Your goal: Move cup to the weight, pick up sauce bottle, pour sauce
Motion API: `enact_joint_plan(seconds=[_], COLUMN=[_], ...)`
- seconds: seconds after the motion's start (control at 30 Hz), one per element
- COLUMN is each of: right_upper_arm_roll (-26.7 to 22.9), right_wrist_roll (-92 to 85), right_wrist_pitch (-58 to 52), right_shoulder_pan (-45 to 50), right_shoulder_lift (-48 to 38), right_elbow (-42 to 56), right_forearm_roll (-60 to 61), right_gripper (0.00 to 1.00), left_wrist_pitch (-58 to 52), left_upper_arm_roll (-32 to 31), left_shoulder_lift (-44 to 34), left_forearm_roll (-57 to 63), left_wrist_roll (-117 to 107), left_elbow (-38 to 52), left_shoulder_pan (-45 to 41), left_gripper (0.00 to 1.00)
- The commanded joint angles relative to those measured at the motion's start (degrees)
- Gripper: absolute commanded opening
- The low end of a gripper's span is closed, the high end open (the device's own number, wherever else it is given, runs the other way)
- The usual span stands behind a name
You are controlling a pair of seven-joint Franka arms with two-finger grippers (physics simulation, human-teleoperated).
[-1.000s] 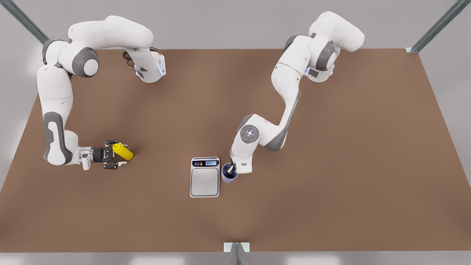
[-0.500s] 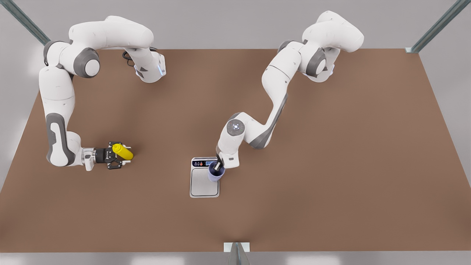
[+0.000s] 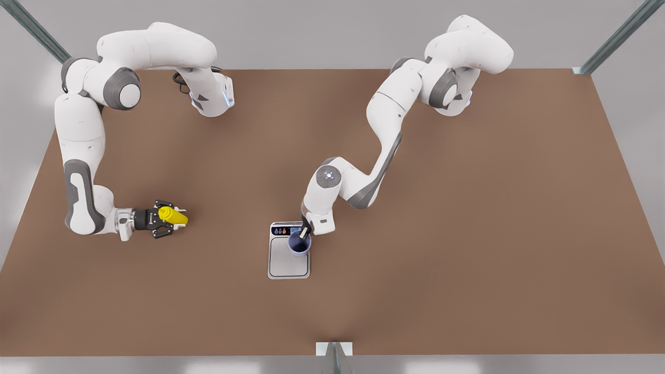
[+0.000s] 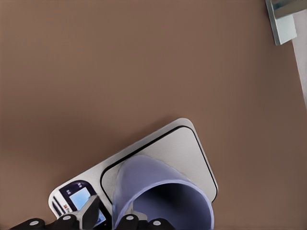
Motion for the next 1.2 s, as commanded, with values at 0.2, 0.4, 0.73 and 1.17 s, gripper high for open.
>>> enact_joint_plan(seconds=[0.2, 0.4, 0.73, 1.17], right_upper_arm_roll=[0.0, 0.0, -0.2, 27.9], right_wrist_roll=[2.6, 8.5, 46.3, 117.8], right_wrist_pitch=[-1.2, -4.2, 0.3, 12.1], right_shoulder_pan=[-0.2, -0.3, 10.2, 35.2], right_shoulder_lift=[-0.3, -1.6, -11.0, -16.7], right_elbow=[1.3, 5.3, 20.7, 20.1], right_forearm_roll=[0.2, 0.2, -15.4, -95.1], right_gripper=[0.53, 0.52, 0.52, 0.52], left_wrist_pitch=[-1.0, -2.8, -19.2, -24.0], left_upper_arm_roll=[0.0, -0.3, 0.0, -3.2], left_shoulder_lift=[-1.4, -2.8, -15.9, -51.2], left_forearm_roll=[0.0, -0.2, -0.7, 12.1], left_wrist_roll=[-0.5, -1.1, 3.1, 81.9], left_elbow=[0.0, 1.3, -1.5, -46.1], left_shoulder_pan=[0.1, 0.3, 4.4, 42.1], left_gripper=[0.56, 0.56, 0.54, 1.0])
